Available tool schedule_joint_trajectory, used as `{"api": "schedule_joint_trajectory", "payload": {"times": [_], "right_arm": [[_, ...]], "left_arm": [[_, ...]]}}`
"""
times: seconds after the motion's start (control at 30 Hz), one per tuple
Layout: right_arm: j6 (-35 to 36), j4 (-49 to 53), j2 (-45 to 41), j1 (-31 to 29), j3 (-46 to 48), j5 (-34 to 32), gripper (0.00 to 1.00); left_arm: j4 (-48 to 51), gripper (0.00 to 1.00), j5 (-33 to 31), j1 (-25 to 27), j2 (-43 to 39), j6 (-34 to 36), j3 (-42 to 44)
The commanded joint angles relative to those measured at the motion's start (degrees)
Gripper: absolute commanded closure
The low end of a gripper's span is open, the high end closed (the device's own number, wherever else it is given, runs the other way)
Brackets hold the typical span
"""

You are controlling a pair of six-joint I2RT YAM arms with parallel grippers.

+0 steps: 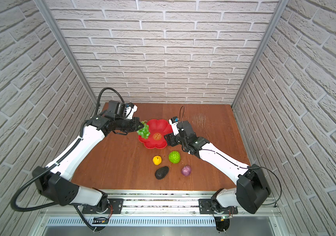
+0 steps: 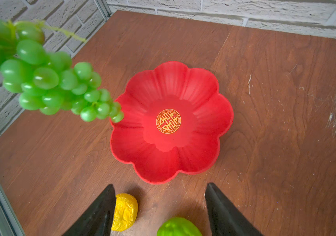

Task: Place and organize the fake fruits in the fruit bowl
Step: 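Lift the grapes with the left gripper and carry them over the red bowl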

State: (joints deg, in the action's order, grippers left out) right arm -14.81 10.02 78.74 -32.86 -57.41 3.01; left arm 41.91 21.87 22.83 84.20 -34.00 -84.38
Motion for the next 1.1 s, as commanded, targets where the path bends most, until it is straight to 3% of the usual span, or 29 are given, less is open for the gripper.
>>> {"api": "schedule_joint_trajectory", "payload": {"times": [0.0, 0.27, 0.67, 1.07], "right_arm": [[0.3, -0.6, -2.1, -0.4, 0.6, -0.7, 0.29], [0.0, -1.0, -2.1, -0.4, 1.2, -0.9, 0.29], [1.5, 0.0, -2.8, -0.1, 1.9, -4.0, 0.29], [0.7, 0.1, -1.8, 0.0, 2.1, -3.4, 0.29]], "left_arm": [[-5.7, 1.00, 1.8, -0.4, 3.2, 2.0, -4.4], [-6.6, 1.00, 5.0, 0.4, 16.1, 2.6, -15.3], [-5.7, 1.00, 6.9, 3.9, 27.3, 5.4, -24.7], [-7.8, 1.00, 6.0, 2.4, 31.3, 6.8, -24.4]]}}
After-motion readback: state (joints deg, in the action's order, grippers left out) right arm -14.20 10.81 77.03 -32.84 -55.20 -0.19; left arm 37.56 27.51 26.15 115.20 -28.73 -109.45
